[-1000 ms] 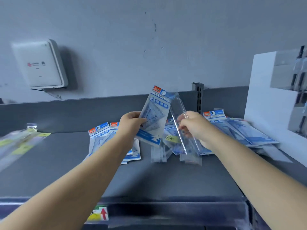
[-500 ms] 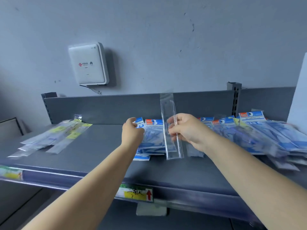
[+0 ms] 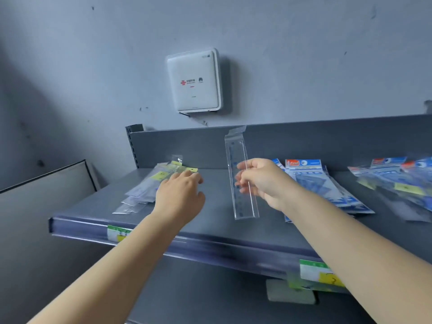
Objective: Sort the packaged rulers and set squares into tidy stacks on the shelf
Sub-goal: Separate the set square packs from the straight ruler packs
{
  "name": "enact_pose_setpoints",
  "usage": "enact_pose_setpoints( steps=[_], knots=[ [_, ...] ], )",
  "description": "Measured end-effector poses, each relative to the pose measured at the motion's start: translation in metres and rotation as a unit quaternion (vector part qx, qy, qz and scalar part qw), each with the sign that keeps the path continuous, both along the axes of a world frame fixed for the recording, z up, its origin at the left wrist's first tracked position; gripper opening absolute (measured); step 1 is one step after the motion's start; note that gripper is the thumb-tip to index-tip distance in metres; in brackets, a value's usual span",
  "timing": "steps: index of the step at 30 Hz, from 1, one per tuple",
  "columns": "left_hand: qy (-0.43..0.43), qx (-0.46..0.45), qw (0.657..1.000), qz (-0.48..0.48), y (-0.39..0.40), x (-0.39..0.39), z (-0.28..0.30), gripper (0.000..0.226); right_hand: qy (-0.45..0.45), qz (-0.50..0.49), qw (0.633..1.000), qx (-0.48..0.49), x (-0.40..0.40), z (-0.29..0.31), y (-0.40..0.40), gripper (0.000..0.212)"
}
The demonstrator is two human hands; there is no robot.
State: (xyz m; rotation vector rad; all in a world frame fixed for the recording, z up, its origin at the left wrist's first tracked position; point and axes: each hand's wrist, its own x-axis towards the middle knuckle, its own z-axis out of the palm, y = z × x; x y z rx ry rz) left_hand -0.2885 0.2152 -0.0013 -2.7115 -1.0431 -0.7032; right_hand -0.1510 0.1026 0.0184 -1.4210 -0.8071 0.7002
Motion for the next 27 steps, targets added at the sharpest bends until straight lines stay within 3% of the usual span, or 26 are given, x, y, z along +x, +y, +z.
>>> enact_pose_setpoints(
  steps=[14,19,27],
  knots=[
    [0.045,0.044,0.993,0.099,0.103,-0.078,-0.005,0.033,0.074,0.047,0.996,-0.024,-0.074,0.004,0.143,0.026],
    [0.013,0.03,0.993,0.117,0.132,-0.086,0.005,0.033,0.056,0.045,0.997,-0.006,-0.088,0.006,0.175,0.027],
    [-0.01,0.033,0.996,0.077,0.193,-0.09,0.015,0.034,-0.039,-0.01,0.999,0.024,-0.091,0.013,0.214,0.048]
  ],
)
